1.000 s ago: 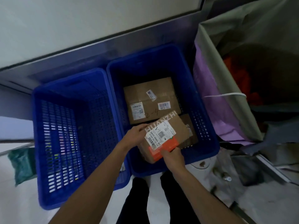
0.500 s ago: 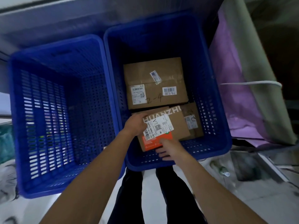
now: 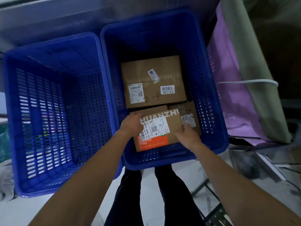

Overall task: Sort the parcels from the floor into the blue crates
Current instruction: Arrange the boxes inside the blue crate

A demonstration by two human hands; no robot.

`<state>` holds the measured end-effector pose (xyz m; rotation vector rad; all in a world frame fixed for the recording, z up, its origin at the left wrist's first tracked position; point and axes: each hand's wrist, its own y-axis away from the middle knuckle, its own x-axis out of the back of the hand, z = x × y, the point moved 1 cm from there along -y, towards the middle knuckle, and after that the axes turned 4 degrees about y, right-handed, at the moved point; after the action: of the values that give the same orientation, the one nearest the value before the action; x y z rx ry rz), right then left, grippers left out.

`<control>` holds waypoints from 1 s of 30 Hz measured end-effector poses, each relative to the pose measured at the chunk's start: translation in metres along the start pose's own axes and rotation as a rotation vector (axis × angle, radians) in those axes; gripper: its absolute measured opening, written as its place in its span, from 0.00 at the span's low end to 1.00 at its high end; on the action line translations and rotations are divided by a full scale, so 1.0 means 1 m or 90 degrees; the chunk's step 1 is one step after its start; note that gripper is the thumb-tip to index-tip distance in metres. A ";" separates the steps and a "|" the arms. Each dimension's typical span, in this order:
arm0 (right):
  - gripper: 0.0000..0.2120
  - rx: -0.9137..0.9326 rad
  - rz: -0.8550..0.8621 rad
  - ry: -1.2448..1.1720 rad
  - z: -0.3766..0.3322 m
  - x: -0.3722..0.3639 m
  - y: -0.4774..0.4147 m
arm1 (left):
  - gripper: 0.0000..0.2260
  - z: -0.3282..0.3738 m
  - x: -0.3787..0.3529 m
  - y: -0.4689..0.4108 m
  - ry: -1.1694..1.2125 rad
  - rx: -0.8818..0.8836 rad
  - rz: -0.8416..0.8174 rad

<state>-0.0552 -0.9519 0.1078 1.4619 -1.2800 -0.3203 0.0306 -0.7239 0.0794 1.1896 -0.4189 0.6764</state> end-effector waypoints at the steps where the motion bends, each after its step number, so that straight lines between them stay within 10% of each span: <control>1: 0.21 -0.009 0.006 0.024 0.003 -0.005 0.002 | 0.21 -0.001 -0.001 0.001 -0.013 -0.003 -0.007; 17: 0.24 -0.062 -0.037 0.160 0.018 -0.028 0.017 | 0.25 0.005 -0.007 0.024 -0.155 0.011 -0.069; 30: 0.20 0.123 -0.021 0.158 -0.056 0.018 0.109 | 0.31 0.051 0.054 0.134 -0.111 0.002 0.004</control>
<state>-0.0621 -0.9149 0.2255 1.6305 -1.1101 -0.0337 -0.0178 -0.7294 0.2246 1.2554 -0.5676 0.5812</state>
